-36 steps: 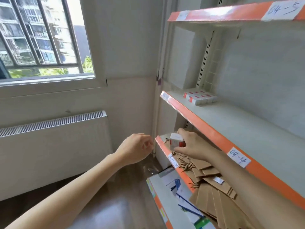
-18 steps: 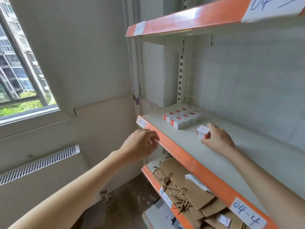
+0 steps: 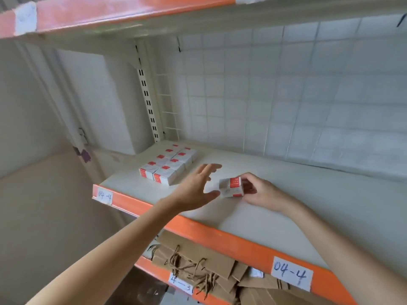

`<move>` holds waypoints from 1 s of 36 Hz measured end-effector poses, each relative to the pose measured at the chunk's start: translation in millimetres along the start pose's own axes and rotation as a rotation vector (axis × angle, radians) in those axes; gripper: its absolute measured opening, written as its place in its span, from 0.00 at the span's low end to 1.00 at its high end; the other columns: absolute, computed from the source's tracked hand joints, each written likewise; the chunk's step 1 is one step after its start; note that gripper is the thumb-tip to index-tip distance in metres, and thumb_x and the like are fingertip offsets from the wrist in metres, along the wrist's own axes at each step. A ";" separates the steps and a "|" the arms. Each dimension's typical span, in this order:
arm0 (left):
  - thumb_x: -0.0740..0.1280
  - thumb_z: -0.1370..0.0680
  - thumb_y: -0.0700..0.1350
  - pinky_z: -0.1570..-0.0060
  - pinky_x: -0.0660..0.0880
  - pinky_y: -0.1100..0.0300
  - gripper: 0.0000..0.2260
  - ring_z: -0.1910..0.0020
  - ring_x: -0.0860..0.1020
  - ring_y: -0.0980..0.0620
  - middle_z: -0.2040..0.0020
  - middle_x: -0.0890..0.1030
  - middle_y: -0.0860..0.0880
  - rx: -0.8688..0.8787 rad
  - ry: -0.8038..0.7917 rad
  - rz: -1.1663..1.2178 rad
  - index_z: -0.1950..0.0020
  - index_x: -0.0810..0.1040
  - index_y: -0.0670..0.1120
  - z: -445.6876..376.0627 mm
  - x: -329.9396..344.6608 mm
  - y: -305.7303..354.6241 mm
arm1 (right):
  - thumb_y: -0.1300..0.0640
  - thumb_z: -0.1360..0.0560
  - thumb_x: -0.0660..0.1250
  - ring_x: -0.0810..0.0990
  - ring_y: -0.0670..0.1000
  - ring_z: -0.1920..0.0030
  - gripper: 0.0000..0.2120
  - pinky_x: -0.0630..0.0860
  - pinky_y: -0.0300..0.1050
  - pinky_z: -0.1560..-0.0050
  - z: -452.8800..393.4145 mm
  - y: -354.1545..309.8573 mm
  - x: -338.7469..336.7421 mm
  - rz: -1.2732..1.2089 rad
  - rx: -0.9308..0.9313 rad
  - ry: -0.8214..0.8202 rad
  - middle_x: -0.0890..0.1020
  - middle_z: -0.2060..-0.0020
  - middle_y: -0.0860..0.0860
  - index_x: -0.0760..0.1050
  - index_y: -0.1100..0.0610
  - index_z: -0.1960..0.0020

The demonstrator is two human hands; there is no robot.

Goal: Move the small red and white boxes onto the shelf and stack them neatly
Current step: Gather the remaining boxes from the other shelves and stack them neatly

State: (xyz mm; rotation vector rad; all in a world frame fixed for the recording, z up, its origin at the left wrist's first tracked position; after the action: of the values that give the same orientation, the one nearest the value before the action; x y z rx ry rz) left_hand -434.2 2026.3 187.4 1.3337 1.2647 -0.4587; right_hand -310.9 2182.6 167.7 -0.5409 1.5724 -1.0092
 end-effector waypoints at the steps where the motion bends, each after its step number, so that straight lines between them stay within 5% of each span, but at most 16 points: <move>1: 0.69 0.25 0.46 0.53 0.73 0.66 0.26 0.47 0.74 0.55 0.37 0.71 0.48 0.032 -0.021 0.021 0.29 0.64 0.48 -5.0 2.7 0.3 | 0.69 0.28 0.64 0.77 0.44 0.52 0.16 0.72 0.29 0.54 0.2 0.8 1.4 -0.016 0.002 0.020 0.79 0.53 0.46 0.70 0.52 0.45; 7: 0.68 0.24 0.41 0.59 0.73 0.68 0.13 0.56 0.79 0.49 0.53 0.79 0.47 0.133 -0.029 0.100 0.40 0.75 0.42 -17.4 16.2 -8.6 | 0.69 0.32 0.62 0.78 0.47 0.50 0.18 0.72 0.31 0.52 2.2 5.2 17.0 -0.019 -0.012 0.227 0.78 0.49 0.51 0.73 0.55 0.44; 12: 0.67 0.23 0.44 0.58 0.70 0.66 0.12 0.58 0.74 0.52 0.54 0.78 0.48 -0.026 -0.037 0.303 0.41 0.76 0.42 -23.3 18.7 -24.5 | 0.75 0.31 0.59 0.75 0.48 0.48 0.23 0.70 0.28 0.54 9.0 17.7 9.4 0.059 0.030 0.378 0.74 0.44 0.57 0.70 0.62 0.38; 20: 0.66 0.22 0.47 0.63 0.67 0.72 0.12 0.63 0.73 0.62 0.60 0.77 0.54 -0.137 -0.026 0.530 0.40 0.77 0.46 -19.4 23.7 -39.8 | 0.75 0.30 0.58 0.75 0.48 0.48 0.22 0.70 0.25 0.56 9.3 21.1 10.8 0.079 0.051 0.411 0.74 0.46 0.55 0.71 0.61 0.39; 26: 0.67 0.23 0.46 0.60 0.69 0.75 0.10 0.57 0.75 0.58 0.50 0.76 0.48 -0.159 0.051 0.535 0.43 0.77 0.46 -19.2 21.8 -41.9 | 0.75 0.31 0.58 0.75 0.49 0.48 0.21 0.70 0.25 0.55 8.9 22.0 11.5 0.123 0.034 0.429 0.74 0.46 0.56 0.71 0.63 0.40; 30: 0.68 0.23 0.44 0.61 0.69 0.75 0.11 0.61 0.74 0.60 0.57 0.75 0.53 -0.167 0.100 0.542 0.43 0.75 0.45 -18.3 22.4 -40.6 | 0.75 0.31 0.58 0.76 0.49 0.48 0.21 0.70 0.25 0.54 8.5 22.2 10.9 0.130 0.023 0.434 0.74 0.46 0.55 0.72 0.63 0.40; 36: 0.73 0.28 0.50 0.63 0.68 0.65 0.11 0.65 0.73 0.56 0.61 0.75 0.52 -0.126 0.143 0.405 0.55 0.74 0.48 -14.9 18.8 -41.3 | 0.74 0.30 0.59 0.76 0.49 0.47 0.18 0.70 0.26 0.53 7.3 22.2 11.6 0.168 0.011 0.413 0.73 0.47 0.52 0.74 0.63 0.43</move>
State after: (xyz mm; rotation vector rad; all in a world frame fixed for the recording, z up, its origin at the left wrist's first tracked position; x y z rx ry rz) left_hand -469.1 2035.6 156.0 1.4879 1.0807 0.0002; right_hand -303.1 2182.8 142.7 -0.1920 1.9384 -1.0436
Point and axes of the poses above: each hand's wrist, its own z-axis away from the middle knuckle, its own x-axis out of the palm, y = z × x, the point moved 2 cm from there along -z, towards the middle knuckle
